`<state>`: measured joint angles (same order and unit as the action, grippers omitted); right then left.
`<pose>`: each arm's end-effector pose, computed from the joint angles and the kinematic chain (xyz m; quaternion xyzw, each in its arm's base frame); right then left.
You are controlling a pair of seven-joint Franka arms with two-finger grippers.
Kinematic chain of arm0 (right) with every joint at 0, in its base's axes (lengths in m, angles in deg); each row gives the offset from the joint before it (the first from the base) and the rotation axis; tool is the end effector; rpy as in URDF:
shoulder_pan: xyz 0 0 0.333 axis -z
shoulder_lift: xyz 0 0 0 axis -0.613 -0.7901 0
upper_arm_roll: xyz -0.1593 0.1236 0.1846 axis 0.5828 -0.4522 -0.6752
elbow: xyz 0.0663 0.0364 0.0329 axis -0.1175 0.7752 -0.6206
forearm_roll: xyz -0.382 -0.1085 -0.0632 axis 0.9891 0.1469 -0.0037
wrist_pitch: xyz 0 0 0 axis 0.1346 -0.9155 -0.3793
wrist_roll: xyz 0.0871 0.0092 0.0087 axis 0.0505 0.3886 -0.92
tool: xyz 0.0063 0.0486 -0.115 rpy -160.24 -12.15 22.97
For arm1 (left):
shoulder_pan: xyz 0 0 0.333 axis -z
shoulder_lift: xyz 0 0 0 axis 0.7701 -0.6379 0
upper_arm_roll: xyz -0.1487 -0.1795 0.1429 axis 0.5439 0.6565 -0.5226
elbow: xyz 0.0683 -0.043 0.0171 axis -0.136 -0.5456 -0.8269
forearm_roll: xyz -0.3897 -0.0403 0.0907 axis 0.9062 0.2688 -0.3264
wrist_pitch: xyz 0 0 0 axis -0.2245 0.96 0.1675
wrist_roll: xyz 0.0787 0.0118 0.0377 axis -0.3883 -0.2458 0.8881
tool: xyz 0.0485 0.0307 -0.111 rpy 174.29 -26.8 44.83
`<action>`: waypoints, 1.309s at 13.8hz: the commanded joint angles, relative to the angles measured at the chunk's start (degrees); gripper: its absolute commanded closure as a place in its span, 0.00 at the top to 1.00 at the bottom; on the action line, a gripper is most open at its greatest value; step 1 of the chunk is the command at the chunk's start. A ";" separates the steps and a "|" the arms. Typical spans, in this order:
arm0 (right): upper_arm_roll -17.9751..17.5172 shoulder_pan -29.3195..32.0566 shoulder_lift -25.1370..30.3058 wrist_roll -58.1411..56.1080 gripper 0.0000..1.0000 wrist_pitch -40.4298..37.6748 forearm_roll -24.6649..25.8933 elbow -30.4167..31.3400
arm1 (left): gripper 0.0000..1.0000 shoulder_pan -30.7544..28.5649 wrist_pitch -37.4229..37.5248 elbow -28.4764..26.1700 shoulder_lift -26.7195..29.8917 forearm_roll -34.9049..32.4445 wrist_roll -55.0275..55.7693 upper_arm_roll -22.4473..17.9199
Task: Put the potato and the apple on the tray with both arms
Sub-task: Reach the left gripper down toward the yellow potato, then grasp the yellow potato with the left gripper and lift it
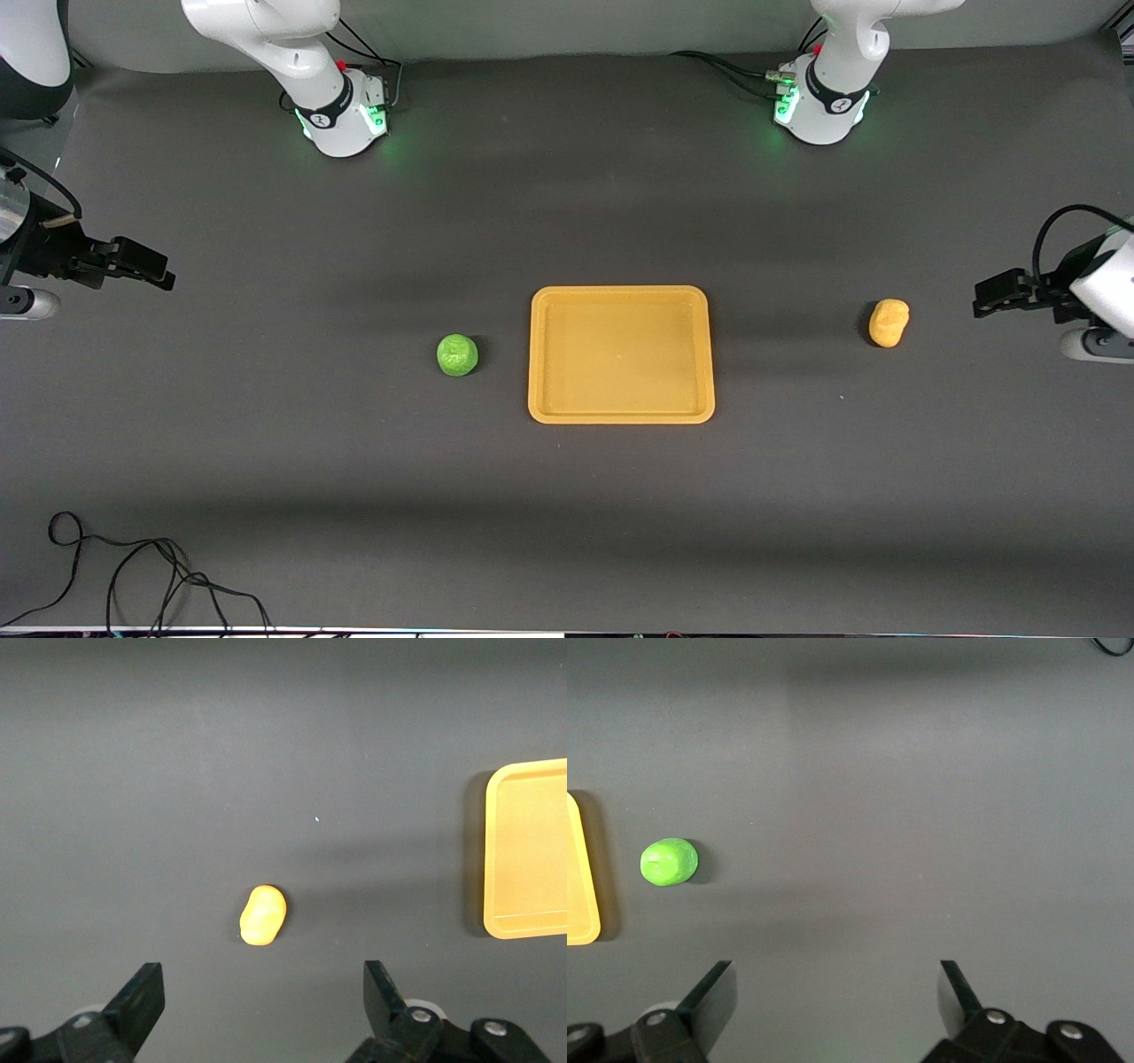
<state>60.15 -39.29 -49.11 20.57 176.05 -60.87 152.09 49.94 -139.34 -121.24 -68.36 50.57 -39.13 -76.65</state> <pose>0.5720 -0.0130 0.5272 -0.9992 0.0352 0.0184 0.0010 0.6088 0.0123 0.4829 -0.9983 0.0479 0.0337 0.0009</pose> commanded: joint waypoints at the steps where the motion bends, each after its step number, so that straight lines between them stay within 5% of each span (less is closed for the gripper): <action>1: -0.14 0.43 -0.27 -0.97 1.00 -0.72 -1.01 -1.07 | 1.00 0.33 -2.53 -4.41 0.56 -0.28 0.81 -0.40; 5: -0.14 0.43 -0.36 -0.97 1.00 -0.72 -1.01 -1.07 | 1.00 0.15 -10.87 -14.78 2.04 -0.37 0.81 -0.49; 10: -0.14 0.43 -0.36 -1.05 1.00 -0.72 -1.01 -0.99 | 1.00 -0.46 -28.19 -36.93 5.66 -2.48 -0.33 -0.84; 18: -0.14 0.43 -0.80 -0.97 1.00 -0.81 -1.01 -0.98 | 0.94 -5.38 -36.55 -40.91 -5.76 -4.85 -26.51 -0.67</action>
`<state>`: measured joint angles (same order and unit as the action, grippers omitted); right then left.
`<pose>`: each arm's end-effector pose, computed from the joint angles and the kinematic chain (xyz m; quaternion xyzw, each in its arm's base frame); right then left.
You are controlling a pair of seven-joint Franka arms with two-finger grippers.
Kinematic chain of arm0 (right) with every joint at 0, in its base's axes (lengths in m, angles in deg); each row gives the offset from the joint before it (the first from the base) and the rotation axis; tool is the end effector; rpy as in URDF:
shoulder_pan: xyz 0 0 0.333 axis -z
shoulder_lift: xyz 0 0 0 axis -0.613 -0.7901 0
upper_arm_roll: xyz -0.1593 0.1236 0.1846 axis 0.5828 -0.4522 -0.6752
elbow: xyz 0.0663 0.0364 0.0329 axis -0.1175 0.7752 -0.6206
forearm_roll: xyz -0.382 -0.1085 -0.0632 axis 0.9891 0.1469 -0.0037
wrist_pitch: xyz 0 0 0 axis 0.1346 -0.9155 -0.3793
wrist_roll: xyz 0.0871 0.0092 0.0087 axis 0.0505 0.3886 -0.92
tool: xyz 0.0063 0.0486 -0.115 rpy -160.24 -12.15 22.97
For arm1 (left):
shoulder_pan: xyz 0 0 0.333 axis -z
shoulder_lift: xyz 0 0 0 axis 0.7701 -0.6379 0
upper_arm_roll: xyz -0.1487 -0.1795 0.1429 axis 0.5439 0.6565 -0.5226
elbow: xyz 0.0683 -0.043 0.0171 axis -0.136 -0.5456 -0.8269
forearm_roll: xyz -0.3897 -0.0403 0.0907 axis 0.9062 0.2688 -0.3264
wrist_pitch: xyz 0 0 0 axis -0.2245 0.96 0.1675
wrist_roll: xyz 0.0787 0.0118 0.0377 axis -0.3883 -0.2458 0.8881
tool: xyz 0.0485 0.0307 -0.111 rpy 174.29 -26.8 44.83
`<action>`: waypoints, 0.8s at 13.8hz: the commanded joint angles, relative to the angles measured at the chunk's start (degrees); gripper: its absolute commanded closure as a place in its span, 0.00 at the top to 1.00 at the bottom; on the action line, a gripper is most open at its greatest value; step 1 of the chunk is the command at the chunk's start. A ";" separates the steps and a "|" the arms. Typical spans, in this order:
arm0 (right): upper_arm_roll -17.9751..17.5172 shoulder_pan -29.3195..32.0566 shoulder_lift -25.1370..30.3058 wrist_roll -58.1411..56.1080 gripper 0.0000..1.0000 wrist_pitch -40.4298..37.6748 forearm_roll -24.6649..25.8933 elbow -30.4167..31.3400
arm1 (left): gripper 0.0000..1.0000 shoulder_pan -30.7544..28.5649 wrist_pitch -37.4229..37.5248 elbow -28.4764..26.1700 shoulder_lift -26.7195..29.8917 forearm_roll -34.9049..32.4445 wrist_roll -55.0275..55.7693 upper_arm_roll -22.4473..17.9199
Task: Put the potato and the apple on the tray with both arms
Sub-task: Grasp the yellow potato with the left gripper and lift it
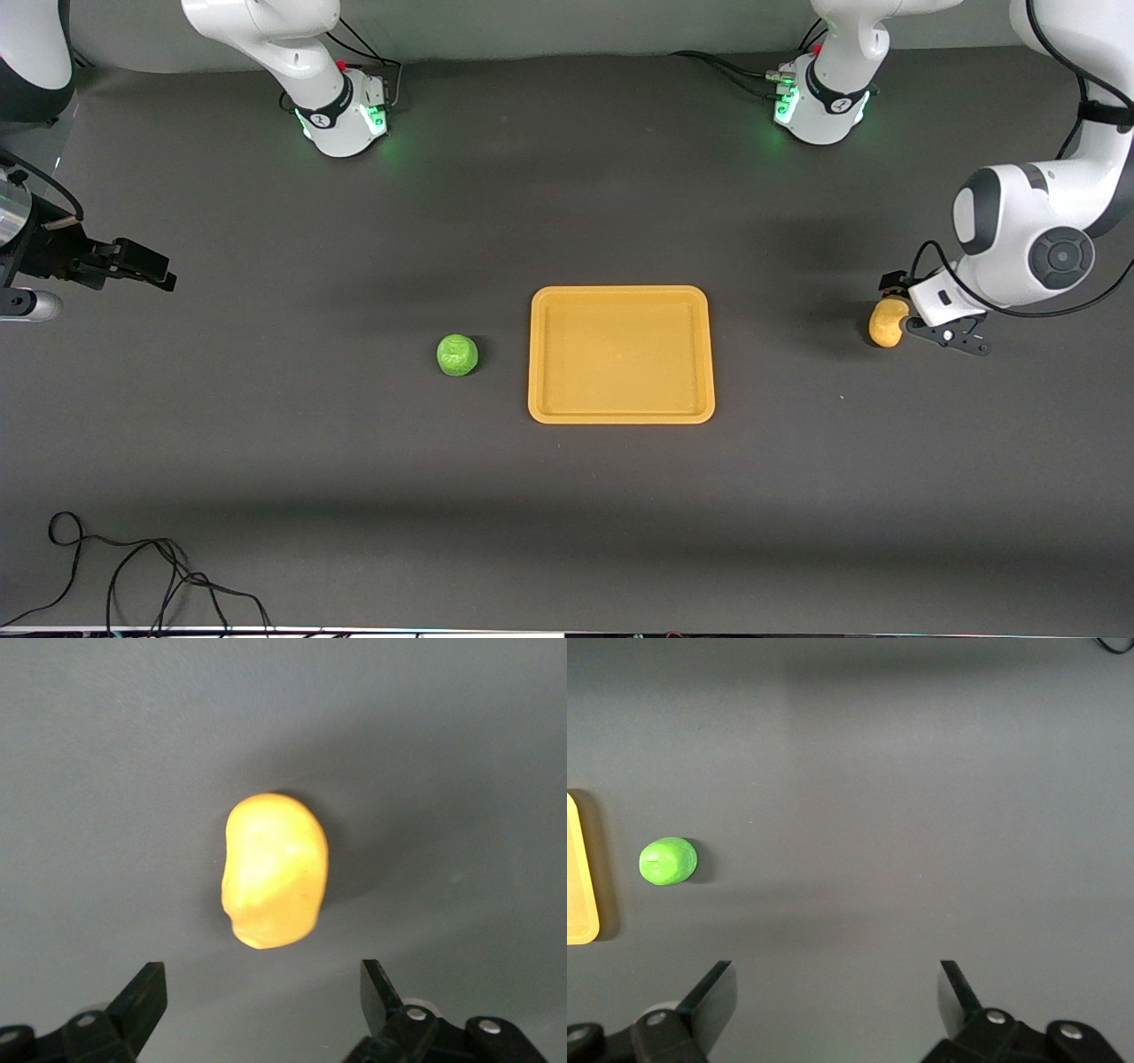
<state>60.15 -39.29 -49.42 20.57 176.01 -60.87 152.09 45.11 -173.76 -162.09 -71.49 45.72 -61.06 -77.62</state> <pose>0.5730 -0.0130 0.5241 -0.9991 0.0352 0.0215 0.0008 0.5008 0.0655 0.1785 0.9686 -0.2170 -0.1216 0.0027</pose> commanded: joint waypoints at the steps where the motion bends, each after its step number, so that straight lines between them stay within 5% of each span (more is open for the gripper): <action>1: -0.14 0.43 -0.57 -1.05 1.00 -0.78 -1.01 -1.08 | 0.94 -0.11 -4.22 0.02 -4.48 0.69 -4.59 0.47; 4: -0.14 0.43 -0.66 -1.14 1.00 -0.78 -1.02 -0.99 | 0.96 1.30 -8.20 0.11 -7.74 5.18 -4.59 1.17; 6: -0.14 0.43 -0.66 -1.14 1.00 -0.78 -1.02 -0.99 | 0.88 1.39 -8.20 0.20 -8.10 5.18 -4.77 1.17; 9: -0.14 0.43 -0.66 -1.14 1.00 -0.78 -1.01 -0.99 | 0.26 1.04 -6.62 1.42 -7.05 5.62 -4.07 1.17; 10: -0.14 0.43 -0.66 -1.14 1.00 -0.78 -1.01 -0.99 | 0.11 1.04 -4.44 2.30 -5.83 6.41 -2.93 1.35; 11: -0.14 0.43 -0.57 -1.14 1.00 -0.78 -1.10 -0.99 | 0.07 1.47 -0.50 4.31 -4.34 8.07 0.91 1.78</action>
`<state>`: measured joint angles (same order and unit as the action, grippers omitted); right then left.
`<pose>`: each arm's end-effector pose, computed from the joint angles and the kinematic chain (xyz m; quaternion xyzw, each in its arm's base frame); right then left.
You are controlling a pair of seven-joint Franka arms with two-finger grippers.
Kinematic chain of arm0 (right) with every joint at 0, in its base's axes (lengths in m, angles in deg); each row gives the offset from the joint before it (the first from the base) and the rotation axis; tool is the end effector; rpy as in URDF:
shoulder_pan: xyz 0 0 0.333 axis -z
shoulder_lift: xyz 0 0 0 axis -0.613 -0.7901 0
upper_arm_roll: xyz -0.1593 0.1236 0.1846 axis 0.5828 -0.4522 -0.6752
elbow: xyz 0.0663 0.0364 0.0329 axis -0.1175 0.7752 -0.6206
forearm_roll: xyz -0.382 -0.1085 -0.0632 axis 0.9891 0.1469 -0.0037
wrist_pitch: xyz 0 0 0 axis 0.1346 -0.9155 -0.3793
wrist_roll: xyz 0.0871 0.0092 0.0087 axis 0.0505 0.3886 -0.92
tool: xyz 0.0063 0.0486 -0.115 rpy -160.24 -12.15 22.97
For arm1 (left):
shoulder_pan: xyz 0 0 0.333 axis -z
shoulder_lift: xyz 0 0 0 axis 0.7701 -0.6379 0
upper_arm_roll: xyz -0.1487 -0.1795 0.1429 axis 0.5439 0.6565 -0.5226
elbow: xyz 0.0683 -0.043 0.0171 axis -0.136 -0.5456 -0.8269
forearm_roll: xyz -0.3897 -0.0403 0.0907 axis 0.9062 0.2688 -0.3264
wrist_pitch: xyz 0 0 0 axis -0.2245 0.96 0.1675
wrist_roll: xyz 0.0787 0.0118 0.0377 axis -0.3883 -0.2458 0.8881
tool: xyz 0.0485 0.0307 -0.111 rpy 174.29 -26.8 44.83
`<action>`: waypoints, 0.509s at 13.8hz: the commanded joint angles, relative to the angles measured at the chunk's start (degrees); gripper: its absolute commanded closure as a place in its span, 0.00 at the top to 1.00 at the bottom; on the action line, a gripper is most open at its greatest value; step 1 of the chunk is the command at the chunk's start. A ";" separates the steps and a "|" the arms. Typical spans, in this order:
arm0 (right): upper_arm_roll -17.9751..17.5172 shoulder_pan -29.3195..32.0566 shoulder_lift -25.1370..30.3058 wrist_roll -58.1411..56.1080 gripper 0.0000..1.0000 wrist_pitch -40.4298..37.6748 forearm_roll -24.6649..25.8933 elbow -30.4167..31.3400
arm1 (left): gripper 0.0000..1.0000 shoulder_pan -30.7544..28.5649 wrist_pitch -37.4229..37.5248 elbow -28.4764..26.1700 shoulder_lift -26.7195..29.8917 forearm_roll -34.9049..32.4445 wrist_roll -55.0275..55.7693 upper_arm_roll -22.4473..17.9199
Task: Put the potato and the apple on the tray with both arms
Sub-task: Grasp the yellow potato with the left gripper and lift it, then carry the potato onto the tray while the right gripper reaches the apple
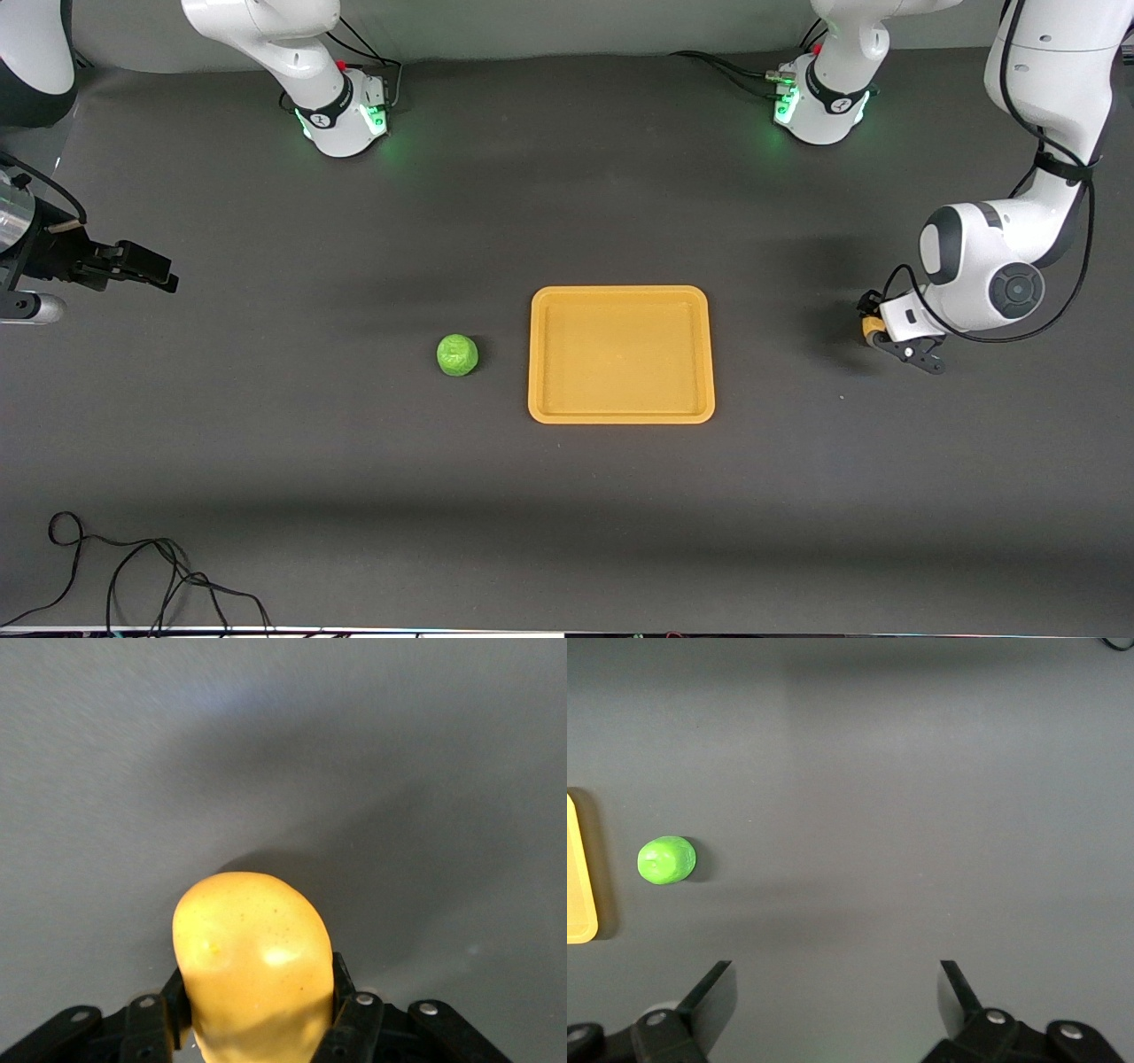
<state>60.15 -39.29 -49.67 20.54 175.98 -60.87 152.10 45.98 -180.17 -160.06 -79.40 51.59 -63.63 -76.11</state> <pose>0.5737 -0.0130 0.5215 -0.9991 0.0349 0.0240 0.0007 0.5090 0.0405 0.1270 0.9683 -0.2230 -0.1056 0.0378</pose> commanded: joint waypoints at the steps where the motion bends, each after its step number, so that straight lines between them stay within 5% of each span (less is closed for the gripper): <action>1: -0.14 0.43 -0.32 -1.11 1.00 -0.74 -1.10 -1.00 | 0.07 1.90 11.51 5.52 4.64 2.66 7.61 1.59; 4: -0.57 0.25 -0.06 -1.11 1.00 -0.56 -1.01 -0.74 | 0.06 7.96 23.77 19.40 2.90 3.45 30.06 5.89; 7: -0.49 -1.68 0.12 -1.02 1.00 -0.12 -1.01 0.05 | 0.06 13.76 23.70 29.87 -2.71 4.15 48.12 9.51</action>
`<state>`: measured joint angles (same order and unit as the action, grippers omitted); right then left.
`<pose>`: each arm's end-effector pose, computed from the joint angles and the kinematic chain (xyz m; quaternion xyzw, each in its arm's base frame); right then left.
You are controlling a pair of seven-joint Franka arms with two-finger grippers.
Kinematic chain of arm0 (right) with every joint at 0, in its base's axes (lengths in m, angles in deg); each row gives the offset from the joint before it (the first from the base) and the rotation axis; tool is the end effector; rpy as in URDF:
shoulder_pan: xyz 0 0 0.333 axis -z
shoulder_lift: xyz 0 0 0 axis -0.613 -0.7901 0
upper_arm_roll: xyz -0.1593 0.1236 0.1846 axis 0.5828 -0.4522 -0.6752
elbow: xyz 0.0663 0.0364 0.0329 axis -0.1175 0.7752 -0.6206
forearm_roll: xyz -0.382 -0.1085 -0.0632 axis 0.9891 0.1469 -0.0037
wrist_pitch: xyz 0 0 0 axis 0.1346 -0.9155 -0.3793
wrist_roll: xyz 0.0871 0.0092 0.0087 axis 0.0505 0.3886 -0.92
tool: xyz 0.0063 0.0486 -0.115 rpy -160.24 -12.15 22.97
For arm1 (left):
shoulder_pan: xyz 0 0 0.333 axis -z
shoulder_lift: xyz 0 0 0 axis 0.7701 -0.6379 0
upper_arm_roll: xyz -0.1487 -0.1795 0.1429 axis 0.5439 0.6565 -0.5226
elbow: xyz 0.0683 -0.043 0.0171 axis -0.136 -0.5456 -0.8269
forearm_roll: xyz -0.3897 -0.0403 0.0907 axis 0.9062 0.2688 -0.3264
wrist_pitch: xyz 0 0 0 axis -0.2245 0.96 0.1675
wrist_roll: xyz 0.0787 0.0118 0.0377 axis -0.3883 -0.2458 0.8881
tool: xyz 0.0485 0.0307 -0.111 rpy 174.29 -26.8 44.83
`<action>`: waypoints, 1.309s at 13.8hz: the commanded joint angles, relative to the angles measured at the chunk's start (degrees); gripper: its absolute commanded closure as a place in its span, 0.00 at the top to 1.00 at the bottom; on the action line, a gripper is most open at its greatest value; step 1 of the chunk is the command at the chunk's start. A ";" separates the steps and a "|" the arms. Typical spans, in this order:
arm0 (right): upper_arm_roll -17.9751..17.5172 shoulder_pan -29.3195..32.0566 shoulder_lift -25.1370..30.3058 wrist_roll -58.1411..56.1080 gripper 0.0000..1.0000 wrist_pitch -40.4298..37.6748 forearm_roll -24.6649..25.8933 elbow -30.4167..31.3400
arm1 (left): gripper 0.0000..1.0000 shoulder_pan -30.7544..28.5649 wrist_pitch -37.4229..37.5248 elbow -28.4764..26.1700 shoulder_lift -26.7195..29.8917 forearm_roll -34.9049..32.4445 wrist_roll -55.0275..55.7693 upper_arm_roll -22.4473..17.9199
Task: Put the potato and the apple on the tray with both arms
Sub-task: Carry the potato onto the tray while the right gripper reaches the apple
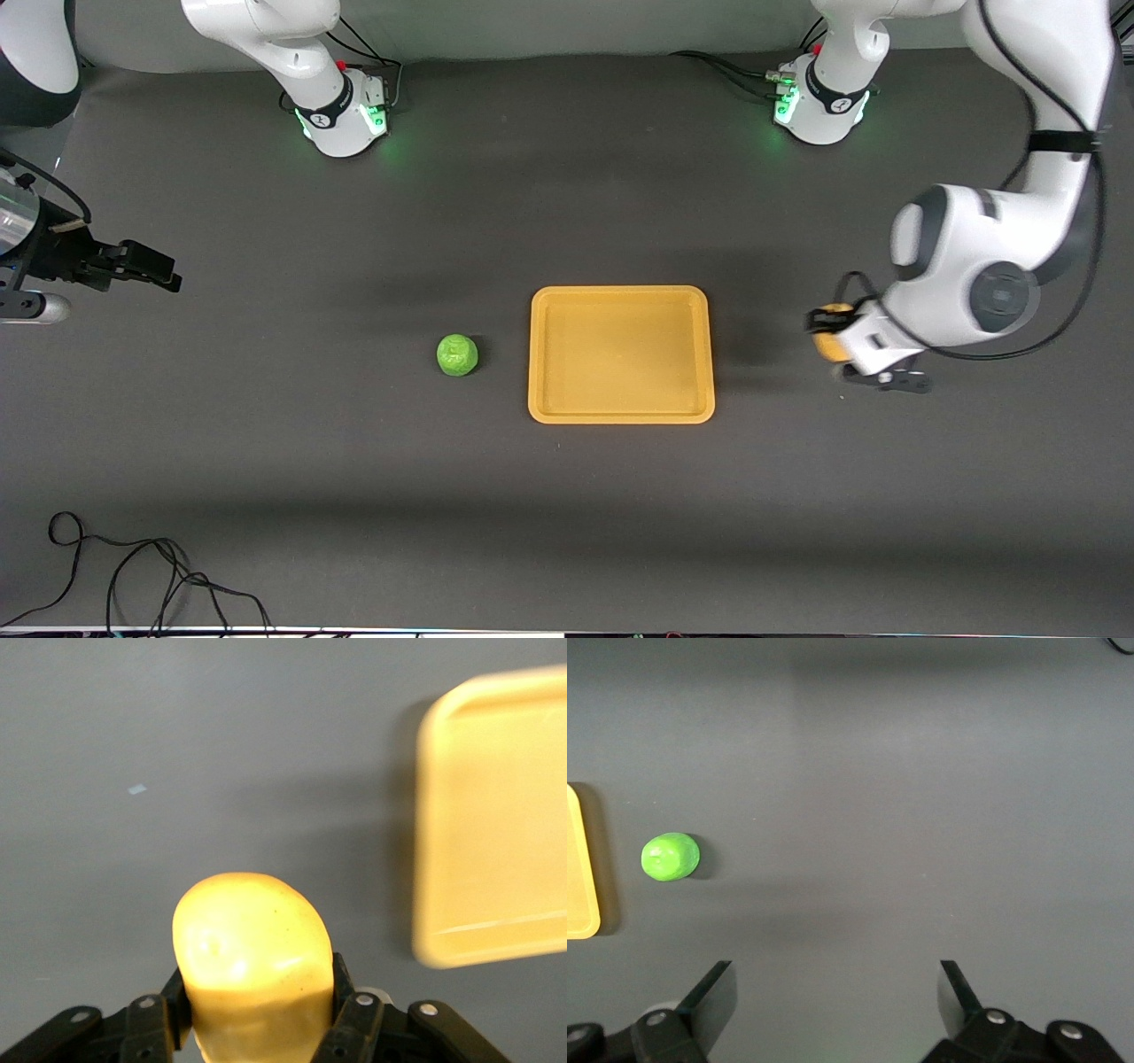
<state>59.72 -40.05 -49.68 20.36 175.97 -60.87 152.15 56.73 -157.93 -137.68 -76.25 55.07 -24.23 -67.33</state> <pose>0.5738 -0.0011 0.5209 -0.9994 0.0230 0.0246 0.0006 0.5829 -0.1595 0.2905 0.9943 -0.0391 -0.0916 0.0382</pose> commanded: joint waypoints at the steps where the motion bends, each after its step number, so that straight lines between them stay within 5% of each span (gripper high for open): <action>1: -0.06 -1.01 0.22 -0.84 1.00 -0.03 -1.01 0.36 | 0.08 4.60 1.20 9.78 -7.88 0.67 10.77 0.90; 7: -0.15 -7.85 0.13 0.82 1.00 4.44 -1.27 2.99 | 0.04 13.75 -5.47 13.41 -17.56 -0.12 15.71 0.82; 12: -0.15 -17.43 -1.19 8.55 1.00 9.54 -2.24 4.93 | 0.05 15.34 -6.01 13.41 -20.55 -2.32 15.97 0.56; 14: -0.15 -20.68 -1.45 12.67 1.00 11.39 -2.24 5.63 | 0.10 15.34 -7.05 13.41 -21.35 -3.72 16.67 0.55; 18: -0.15 -24.39 -2.33 13.75 1.00 15.77 -2.41 8.78 | 0.45 15.34 -8.74 12.97 -22.32 -4.52 17.47 0.55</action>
<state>59.01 -63.73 -52.20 33.51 188.52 -61.99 158.24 70.94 -167.09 -125.85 -98.03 51.77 -8.61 -65.96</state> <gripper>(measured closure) 0.000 0.392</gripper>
